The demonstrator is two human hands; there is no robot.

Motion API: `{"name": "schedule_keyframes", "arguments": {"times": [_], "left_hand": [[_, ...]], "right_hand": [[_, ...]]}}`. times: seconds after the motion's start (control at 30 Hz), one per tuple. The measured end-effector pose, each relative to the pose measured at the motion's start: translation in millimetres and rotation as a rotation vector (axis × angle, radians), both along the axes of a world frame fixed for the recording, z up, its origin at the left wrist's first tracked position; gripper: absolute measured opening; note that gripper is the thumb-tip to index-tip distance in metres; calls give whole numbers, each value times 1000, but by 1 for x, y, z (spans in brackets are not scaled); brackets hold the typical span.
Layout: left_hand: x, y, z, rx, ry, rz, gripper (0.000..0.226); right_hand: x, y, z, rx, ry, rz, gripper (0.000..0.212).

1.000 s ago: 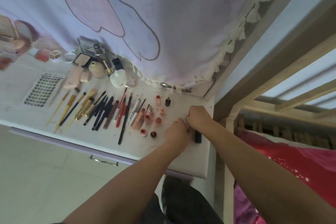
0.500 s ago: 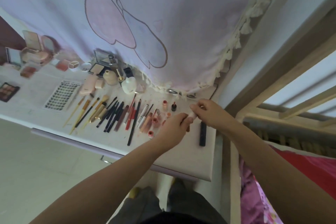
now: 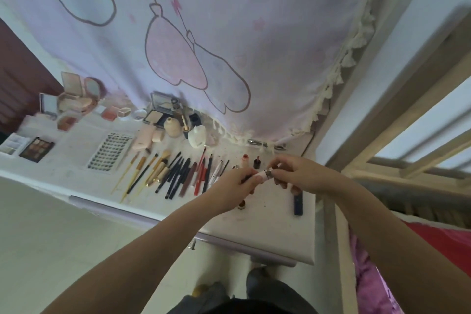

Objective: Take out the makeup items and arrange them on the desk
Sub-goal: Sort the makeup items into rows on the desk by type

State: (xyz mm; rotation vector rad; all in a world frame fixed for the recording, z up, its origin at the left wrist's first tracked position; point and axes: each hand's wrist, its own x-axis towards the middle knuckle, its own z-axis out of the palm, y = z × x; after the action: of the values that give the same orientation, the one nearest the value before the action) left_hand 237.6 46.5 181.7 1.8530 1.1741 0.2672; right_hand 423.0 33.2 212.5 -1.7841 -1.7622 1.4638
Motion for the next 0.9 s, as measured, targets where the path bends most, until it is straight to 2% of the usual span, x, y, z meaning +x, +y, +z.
{"name": "schedule_keyframes", "arguments": {"times": [0.2,0.37,0.53,0.7,0.9], "left_hand": [[-3,1,5,41,24,-37,30],[-6,3,4,10,13,-34,26],[-1,4,4,8,19,-61,21],[-1,8,3,-9,7,-73,23],[3,9,3,-12,19,-99,26]], "right_hand": [[-6,0,5,-15,-76,-34,30],[-3,-1,7,-5,24,-18,12],[-4,-1,7,-84,-32,-101,39],[3,1,6,-81,29,-47,12],[8,-1,9,-165,34,-118,32]]}}
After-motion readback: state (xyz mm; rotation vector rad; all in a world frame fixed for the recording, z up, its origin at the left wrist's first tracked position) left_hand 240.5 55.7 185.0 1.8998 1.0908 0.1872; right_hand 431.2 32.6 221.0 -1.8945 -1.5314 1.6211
